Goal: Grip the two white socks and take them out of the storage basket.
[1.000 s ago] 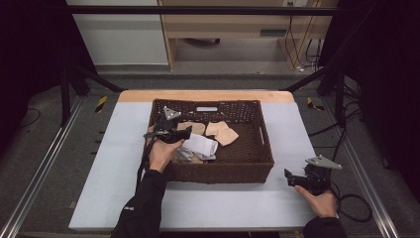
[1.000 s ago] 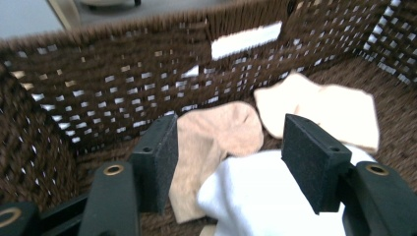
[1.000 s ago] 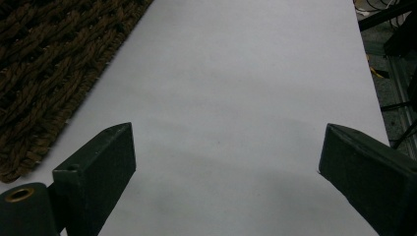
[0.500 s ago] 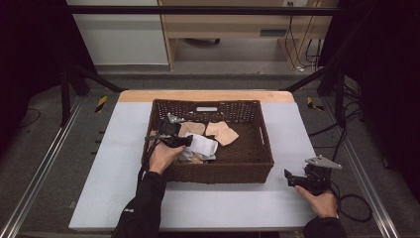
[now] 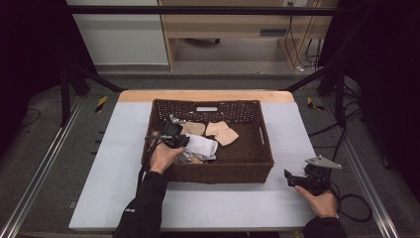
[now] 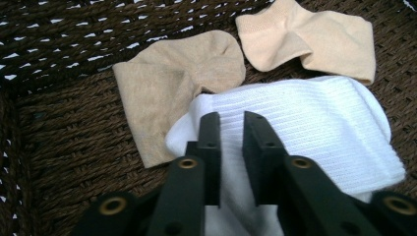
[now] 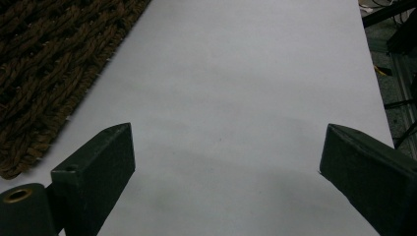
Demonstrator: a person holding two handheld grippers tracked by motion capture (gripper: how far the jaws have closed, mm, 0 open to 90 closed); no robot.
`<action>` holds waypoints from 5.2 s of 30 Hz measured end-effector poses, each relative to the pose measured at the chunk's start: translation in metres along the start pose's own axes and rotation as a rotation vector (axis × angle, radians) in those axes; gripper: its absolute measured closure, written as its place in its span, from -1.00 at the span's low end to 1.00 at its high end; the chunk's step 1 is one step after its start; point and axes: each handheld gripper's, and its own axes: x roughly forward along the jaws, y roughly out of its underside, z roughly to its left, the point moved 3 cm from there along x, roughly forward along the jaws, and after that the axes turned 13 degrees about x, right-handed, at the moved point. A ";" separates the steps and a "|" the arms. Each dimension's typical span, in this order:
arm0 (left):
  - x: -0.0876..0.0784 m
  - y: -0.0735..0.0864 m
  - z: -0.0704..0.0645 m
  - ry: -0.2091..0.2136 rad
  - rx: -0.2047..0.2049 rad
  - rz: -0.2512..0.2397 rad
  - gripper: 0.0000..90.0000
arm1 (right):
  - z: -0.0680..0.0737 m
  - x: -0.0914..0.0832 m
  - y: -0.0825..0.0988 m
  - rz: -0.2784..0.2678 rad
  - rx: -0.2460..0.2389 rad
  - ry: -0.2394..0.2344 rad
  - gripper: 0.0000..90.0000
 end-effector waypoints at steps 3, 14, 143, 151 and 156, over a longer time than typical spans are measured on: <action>-0.002 0.000 0.001 -0.005 -0.001 -0.017 0.92 | 0.000 0.000 0.000 0.000 0.000 -0.001 -0.85; -0.025 -0.013 0.006 -0.009 -0.075 -0.279 0.95 | 0.000 0.000 0.000 -0.002 -0.002 0.000 -0.85; -0.157 0.069 0.069 -0.188 -0.215 -0.440 -0.14 | -0.002 -0.003 -0.001 -0.010 -0.010 0.013 -0.82; -0.150 0.022 0.046 -0.138 -0.158 -0.460 -0.16 | -0.002 -0.003 -0.001 -0.007 -0.010 0.011 -0.82; -0.143 -0.004 0.029 -0.114 -0.121 -0.459 -0.15 | -0.002 -0.003 -0.001 -0.012 -0.009 0.009 -0.82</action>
